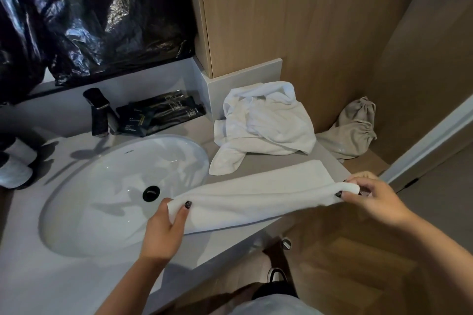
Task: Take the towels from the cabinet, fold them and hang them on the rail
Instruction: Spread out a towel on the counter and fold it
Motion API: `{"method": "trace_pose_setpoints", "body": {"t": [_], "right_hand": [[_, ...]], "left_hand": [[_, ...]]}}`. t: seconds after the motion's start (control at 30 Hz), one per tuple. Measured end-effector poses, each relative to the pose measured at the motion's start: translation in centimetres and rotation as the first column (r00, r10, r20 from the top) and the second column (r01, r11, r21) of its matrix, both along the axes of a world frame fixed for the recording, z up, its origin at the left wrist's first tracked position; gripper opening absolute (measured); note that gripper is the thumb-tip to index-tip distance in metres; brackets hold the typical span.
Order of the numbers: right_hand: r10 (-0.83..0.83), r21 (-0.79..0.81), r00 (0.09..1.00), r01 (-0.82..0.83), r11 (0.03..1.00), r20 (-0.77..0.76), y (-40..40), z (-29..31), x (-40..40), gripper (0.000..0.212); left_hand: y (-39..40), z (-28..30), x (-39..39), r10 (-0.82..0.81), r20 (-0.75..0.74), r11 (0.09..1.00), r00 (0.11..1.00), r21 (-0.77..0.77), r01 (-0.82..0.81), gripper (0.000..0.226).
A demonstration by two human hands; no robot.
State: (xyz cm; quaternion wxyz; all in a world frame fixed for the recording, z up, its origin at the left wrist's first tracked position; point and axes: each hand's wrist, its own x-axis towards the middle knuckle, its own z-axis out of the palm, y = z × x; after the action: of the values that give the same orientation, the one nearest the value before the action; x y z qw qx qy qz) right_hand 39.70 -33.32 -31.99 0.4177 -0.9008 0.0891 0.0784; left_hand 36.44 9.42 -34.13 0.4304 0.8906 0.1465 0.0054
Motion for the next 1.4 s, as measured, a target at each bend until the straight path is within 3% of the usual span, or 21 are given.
{"method": "trace_pose_setpoints", "body": {"t": [0.13,0.27,0.33,0.37,0.47,0.6,0.7,1.0,1.1,1.17,1.23,1.3,1.4], "right_hand": [[-0.047,-0.092,0.992,0.058,0.994,0.115,1.9,-1.7,0.5,0.007],[-0.225,0.237,0.950,0.172,0.956,0.219,4.2,-2.0,1.3,0.011],[-0.258,0.275,0.934,0.187,0.943,0.248,5.0,-2.1,2.2,0.010],[-0.255,0.238,0.931,0.195,0.952,0.260,5.3,-2.3,2.6,0.004],[-0.204,0.028,0.960,0.203,0.979,0.194,5.4,-3.5,3.7,0.023],[-0.126,-0.223,0.987,0.145,0.964,0.096,5.3,-4.7,4.3,0.024],[-0.078,-0.335,0.991,0.110,0.936,0.107,5.1,-4.7,4.6,0.024],[-0.031,-0.553,0.994,0.081,0.829,0.100,5.3,-5.1,6.1,0.027],[-0.046,-0.582,0.996,0.084,0.809,0.081,5.8,-5.3,6.3,0.028],[-0.039,-0.615,0.997,0.074,0.785,0.070,6.3,-5.2,6.3,0.028],[-0.025,-0.656,0.998,0.053,0.753,0.053,6.6,-5.1,6.5,0.030],[-0.022,-0.678,0.999,0.041,0.734,0.036,6.8,-5.2,6.7,0.030],[-0.060,-0.669,0.998,0.056,0.741,0.017,6.9,-5.0,7.0,0.029]], "left_hand": [[-0.4,-0.9,0.2,0.011,0.007,0.998,1.000,0.061,-0.011,0.020],[-0.2,-1.8,0.3,0.059,0.024,0.997,0.998,0.046,-0.060,0.026],[-0.1,-2.1,0.9,0.121,-0.016,0.991,0.993,0.059,-0.120,0.021],[0.0,-2.3,1.2,0.153,-0.037,0.987,0.988,0.064,-0.150,0.023],[0.0,-2.4,2.3,0.193,-0.086,0.976,0.977,0.119,-0.183,0.034],[0.2,-2.5,3.4,0.165,-0.159,0.926,0.973,0.364,-0.097,0.043],[0.7,-2.3,4.4,0.134,-0.233,0.902,0.963,0.431,-0.021,0.047],[1.5,-2.1,6.5,0.106,-0.365,0.945,0.925,0.326,0.020,0.037],[1.3,-2.3,6.3,0.126,-0.355,0.921,0.926,0.388,0.023,0.040],[0.7,-2.2,6.3,0.139,-0.316,0.860,0.938,0.509,0.044,0.038],[0.1,-2.3,6.7,0.073,-0.166,0.771,0.983,0.635,0.050,0.031],[-1.3,-2.3,7.3,-0.109,-0.041,0.704,0.993,0.703,0.107,0.034],[-4.7,-2.7,7.3,-0.463,-0.023,0.660,0.886,0.658,0.362,0.042]]}}
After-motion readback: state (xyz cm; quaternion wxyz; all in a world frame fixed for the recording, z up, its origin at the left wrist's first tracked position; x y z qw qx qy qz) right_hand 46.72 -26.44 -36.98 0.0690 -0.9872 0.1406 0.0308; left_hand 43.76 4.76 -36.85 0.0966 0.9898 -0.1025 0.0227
